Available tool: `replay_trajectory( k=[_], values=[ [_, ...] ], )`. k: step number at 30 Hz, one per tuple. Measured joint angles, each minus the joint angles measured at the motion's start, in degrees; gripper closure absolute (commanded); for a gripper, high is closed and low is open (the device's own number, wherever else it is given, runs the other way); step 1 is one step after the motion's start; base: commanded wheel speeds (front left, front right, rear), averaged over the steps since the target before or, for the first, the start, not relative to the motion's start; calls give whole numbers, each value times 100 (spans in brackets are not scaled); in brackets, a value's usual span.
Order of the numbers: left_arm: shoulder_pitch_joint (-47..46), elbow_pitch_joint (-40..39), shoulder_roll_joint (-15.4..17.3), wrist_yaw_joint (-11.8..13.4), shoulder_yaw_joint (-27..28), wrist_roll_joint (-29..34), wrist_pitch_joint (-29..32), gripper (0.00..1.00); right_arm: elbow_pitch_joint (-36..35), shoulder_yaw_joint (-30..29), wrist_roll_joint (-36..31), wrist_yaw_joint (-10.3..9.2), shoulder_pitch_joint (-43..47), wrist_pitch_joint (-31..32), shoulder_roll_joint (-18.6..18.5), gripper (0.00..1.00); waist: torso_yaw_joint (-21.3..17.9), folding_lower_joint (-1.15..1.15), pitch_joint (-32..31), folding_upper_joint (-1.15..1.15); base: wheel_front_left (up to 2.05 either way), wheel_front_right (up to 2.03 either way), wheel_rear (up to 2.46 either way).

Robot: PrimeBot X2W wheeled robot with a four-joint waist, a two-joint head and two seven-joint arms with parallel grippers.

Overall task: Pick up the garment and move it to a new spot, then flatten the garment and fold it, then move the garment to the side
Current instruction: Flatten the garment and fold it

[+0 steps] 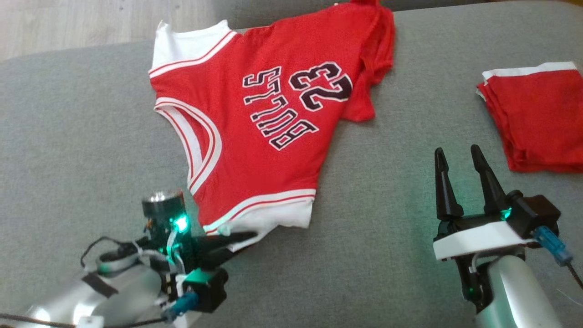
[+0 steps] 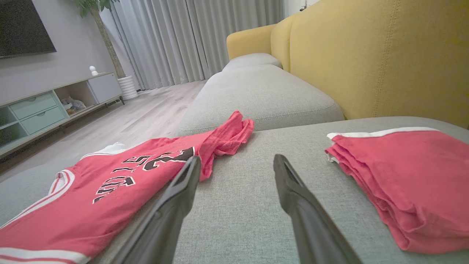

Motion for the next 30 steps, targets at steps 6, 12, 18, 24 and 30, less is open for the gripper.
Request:
replay_trajectory(
  k=[6,12,18,24,30],
  values=[
    [-1,252,-1,-1,-341,-132,70,0,21,-25,-53,1,0,0,-1,0,101,0,-59,0,0,0,0],
    [122,299,-7,167,-155,-527,77,0,53,-48,-54,0,1,0,0,0,191,0,-157,0,0,0,0],
    [436,208,-24,818,717,-1578,53,0,59,-99,-103,0,18,0,-1,0,328,0,-274,0,0,0,0],
    [899,-157,-414,1764,2238,-3212,-16,0,55,-210,-148,1,96,0,0,0,459,0,-330,0,0,0,0],
    [1636,-648,-1203,2175,3737,-4090,-34,0,-36,-277,-205,1,122,0,1,0,554,0,-295,0,0,0,0]
  ],
)
